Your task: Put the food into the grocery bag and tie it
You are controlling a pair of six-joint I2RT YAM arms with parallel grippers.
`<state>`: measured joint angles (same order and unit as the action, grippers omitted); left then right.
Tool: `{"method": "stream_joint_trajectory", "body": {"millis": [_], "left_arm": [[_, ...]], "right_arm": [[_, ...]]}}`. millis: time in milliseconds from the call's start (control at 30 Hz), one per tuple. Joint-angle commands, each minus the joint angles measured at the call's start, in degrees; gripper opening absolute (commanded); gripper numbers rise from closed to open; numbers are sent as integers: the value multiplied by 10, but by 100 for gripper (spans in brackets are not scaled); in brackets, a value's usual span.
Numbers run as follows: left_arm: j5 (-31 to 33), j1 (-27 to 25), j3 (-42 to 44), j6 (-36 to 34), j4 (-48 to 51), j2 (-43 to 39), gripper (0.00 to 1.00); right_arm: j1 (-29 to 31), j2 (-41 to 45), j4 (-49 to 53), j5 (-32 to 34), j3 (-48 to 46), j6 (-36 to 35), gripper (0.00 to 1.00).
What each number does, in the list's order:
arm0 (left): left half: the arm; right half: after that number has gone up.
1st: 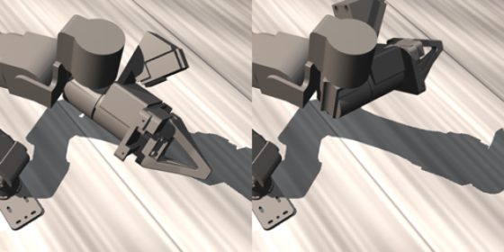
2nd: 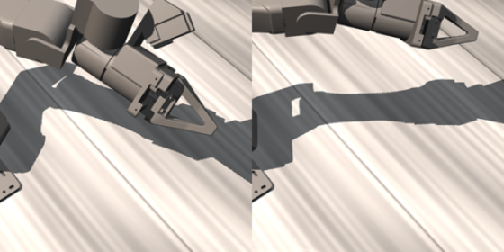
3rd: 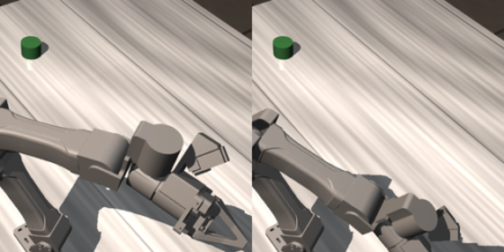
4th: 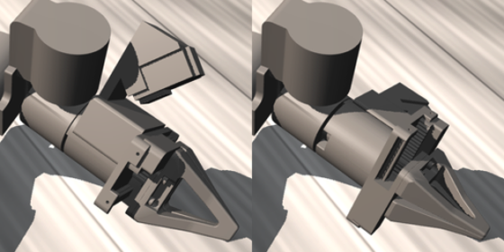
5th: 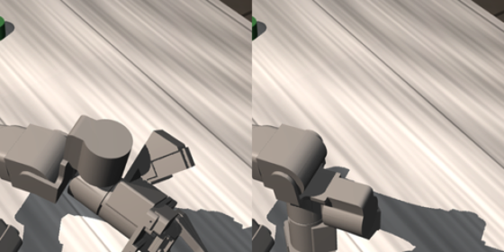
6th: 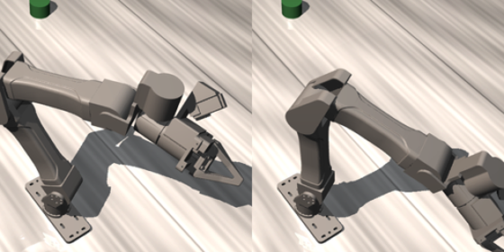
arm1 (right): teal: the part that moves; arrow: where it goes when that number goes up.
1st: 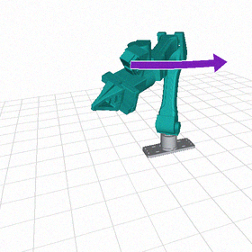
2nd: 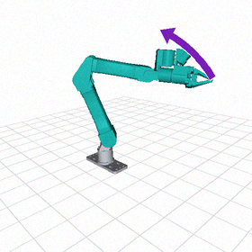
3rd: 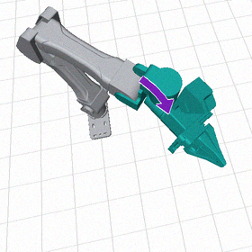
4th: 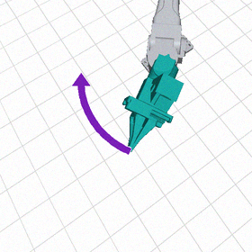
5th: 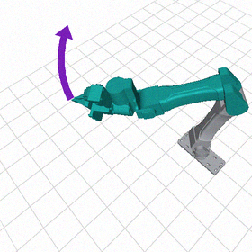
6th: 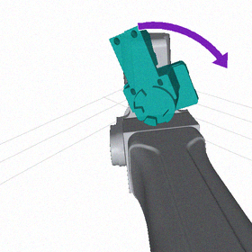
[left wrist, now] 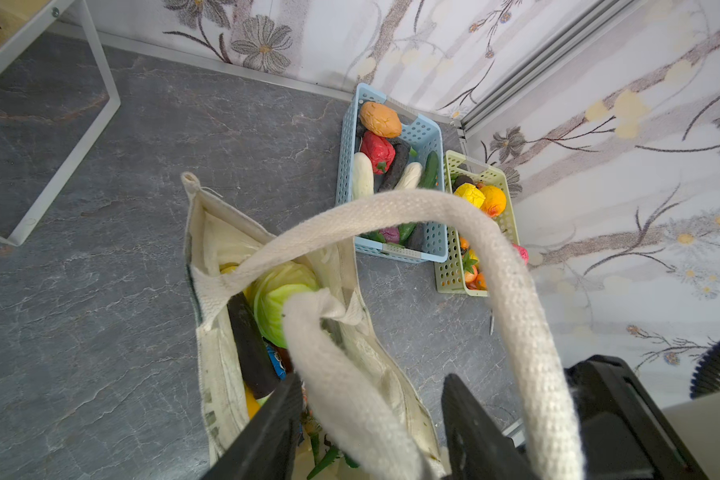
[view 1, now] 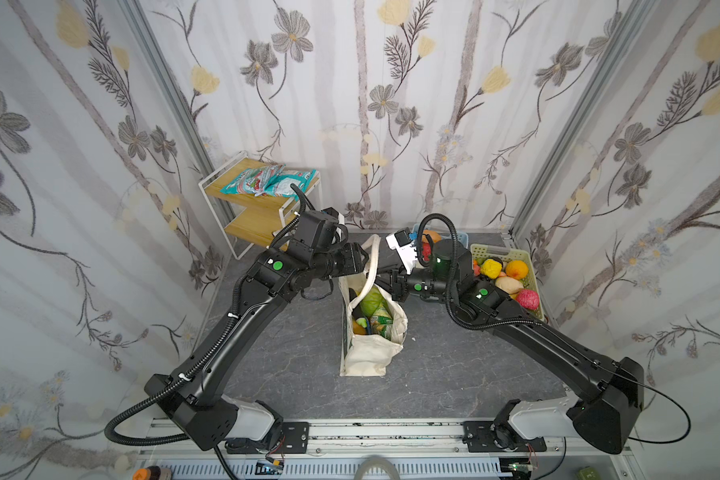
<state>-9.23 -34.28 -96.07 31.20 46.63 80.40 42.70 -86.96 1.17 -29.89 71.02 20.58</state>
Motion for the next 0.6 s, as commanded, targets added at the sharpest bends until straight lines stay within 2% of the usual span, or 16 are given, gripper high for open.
{"method": "stream_joint_trajectory", "body": {"millis": [0,367,567], "left_arm": [[-5,0,-1,4,-18,2,47],[-19,0,-23,-14,-24,13,15],[-36,3,-31,-22,-28,13,11]], "right_arm": [[5,-5,-40,-25,3,0,9],[8,-2,-15,-21,6,-22,17],[-11,17,13,-15,-6,-47,29]]}}
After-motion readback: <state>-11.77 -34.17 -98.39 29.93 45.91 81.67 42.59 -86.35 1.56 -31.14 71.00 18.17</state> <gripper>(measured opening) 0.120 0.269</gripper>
